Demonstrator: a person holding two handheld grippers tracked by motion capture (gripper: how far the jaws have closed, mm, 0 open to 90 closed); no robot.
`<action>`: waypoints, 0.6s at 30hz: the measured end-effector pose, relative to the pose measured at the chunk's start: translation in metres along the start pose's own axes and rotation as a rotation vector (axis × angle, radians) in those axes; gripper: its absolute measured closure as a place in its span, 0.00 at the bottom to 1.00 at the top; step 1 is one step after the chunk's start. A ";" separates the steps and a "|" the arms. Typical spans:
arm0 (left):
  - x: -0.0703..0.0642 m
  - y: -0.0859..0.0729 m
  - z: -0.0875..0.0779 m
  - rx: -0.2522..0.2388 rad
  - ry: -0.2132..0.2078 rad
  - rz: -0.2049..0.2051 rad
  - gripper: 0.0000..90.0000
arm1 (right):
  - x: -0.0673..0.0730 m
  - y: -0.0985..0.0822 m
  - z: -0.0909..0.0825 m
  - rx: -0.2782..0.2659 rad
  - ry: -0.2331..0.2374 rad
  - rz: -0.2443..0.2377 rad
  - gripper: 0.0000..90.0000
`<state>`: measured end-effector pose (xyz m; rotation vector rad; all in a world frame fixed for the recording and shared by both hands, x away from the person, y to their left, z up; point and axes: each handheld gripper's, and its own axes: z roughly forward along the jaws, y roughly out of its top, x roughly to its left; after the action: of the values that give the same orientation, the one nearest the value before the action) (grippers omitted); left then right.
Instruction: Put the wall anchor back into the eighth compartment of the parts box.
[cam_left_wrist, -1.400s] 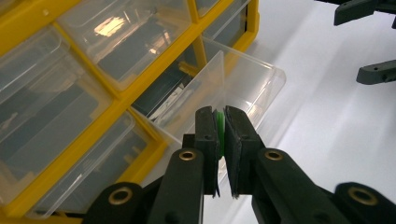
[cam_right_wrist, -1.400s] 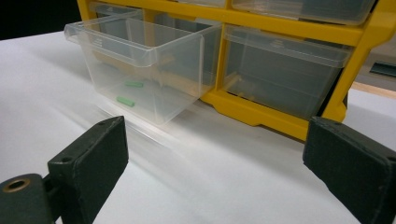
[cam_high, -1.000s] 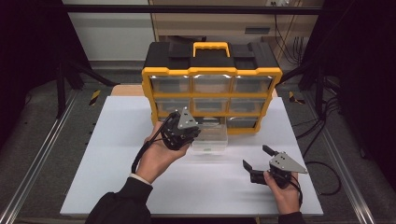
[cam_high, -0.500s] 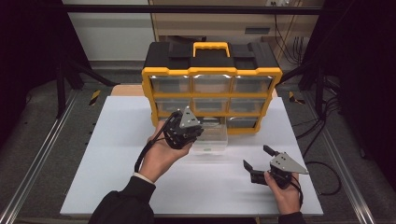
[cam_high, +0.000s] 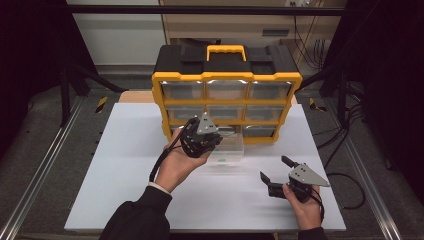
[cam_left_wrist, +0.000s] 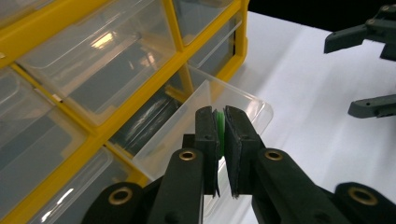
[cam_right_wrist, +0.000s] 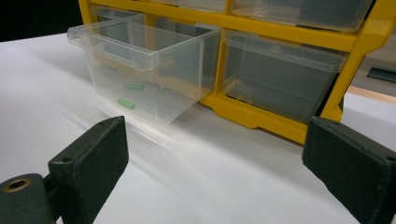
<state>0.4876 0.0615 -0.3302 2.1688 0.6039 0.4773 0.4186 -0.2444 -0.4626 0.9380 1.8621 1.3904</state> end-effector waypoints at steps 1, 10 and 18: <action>0.000 0.001 0.000 -0.003 -0.003 0.002 0.93 | 0.000 0.000 0.000 0.000 0.000 0.000 0.08; 0.000 0.008 0.006 0.002 0.003 0.009 0.93 | 0.000 0.000 0.000 0.000 0.002 0.001 0.08; -0.003 0.009 0.008 -0.008 0.002 0.003 0.93 | 0.001 0.000 0.000 0.001 0.001 -0.005 0.08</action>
<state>0.4919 0.0501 -0.3280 2.1625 0.5994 0.4831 0.4175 -0.2435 -0.4627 0.9332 1.8645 1.3873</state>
